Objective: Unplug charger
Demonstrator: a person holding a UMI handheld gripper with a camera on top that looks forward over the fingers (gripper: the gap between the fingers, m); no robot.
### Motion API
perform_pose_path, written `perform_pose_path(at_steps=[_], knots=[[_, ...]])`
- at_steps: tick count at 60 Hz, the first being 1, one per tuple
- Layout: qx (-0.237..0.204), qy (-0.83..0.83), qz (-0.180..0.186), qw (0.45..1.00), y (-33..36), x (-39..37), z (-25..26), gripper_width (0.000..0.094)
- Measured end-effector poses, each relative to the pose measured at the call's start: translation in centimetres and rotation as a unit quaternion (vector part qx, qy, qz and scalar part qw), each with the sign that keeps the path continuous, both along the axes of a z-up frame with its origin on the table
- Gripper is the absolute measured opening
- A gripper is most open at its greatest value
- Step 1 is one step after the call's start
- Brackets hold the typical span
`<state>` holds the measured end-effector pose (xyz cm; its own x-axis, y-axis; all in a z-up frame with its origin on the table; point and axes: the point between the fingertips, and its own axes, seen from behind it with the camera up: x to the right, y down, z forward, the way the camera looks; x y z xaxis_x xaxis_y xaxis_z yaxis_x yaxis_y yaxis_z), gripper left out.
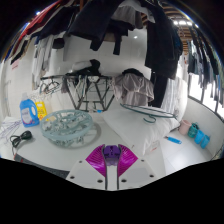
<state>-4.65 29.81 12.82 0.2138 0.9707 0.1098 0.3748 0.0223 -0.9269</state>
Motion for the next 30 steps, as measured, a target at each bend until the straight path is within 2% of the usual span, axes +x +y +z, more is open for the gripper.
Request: perform_pose_path(at_steps=[6, 13, 19, 20, 22, 26, 30], knots=[[-0.001, -0.036, 0.005, 0.999, 1.9, -0.3, -4.7, 0.0176], [0.012, -0.072, 0.011, 0.997, 3.1, -0.7, -9.3, 0.0201], [0.012, -0.098, 0.023, 0.995, 3.0, -0.9, -11.6, 0.0285], [0.009, -0.103, 0.024, 0.994, 3.0, -0.8, -12.0, 0.032], [0.006, -0.11, 0.023, 0.994, 3.1, -0.5, -12.3, 0.0463], [0.003, -0.117, 0.014, 0.993, 3.3, 0.6, -11.7, 0.0863], [0.001, -0.103, 0.004, 0.995, 3.3, 1.9, -9.4, 0.0823]])
